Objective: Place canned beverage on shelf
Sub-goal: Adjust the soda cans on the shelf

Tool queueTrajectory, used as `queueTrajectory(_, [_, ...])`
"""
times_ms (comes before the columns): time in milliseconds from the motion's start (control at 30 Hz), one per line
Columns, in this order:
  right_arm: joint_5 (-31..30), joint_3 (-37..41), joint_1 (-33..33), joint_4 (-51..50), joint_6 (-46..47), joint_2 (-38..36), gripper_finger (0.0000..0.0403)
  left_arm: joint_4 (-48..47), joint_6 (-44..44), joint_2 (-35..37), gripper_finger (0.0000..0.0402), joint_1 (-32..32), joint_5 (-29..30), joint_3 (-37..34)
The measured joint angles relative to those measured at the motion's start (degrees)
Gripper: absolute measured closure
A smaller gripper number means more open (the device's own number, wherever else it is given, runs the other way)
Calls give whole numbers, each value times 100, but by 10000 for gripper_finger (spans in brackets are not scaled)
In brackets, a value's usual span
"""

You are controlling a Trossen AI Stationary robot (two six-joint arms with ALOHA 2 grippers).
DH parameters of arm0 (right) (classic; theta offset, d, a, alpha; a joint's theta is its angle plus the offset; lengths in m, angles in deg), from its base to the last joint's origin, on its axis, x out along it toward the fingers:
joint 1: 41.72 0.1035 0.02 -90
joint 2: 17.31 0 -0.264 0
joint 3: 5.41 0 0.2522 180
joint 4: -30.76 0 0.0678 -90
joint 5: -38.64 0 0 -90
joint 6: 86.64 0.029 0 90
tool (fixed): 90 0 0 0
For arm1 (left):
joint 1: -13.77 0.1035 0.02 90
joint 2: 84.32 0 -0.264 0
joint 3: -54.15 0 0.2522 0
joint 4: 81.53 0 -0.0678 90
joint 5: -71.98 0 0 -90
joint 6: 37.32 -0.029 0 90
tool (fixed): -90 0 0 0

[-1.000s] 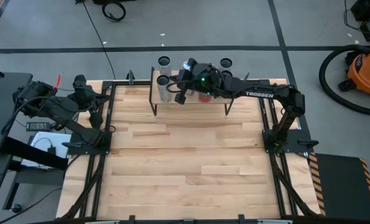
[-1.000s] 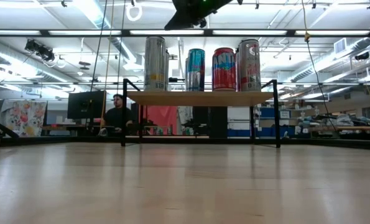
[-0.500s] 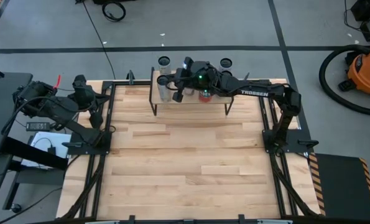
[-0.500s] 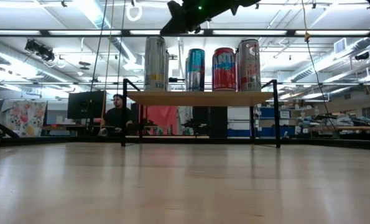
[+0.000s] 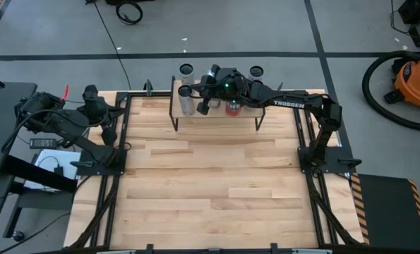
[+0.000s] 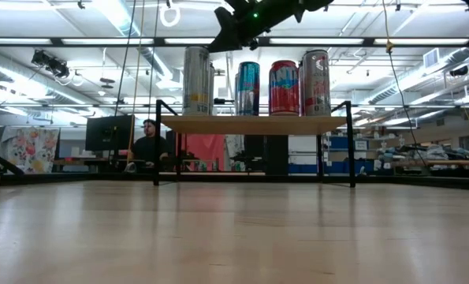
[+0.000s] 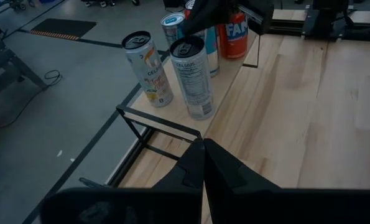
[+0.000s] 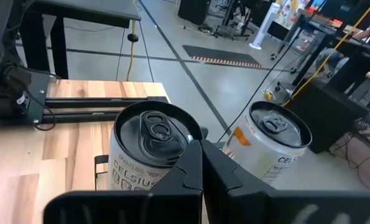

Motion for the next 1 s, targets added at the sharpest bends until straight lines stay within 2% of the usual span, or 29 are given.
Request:
queueTrajectory(267, [-241,0,139,-15,76,0,401,-1,0,0,395,1,0,0])
queueTrajectory(800, [-1204,-2,378,-27,82,-2,400,-2,-5,0,395,-1,0,0])
queueTrajectory(1000, [-1224,-65,694,-73,-39,-13,400,-2,-4,0,395,0,0,0])
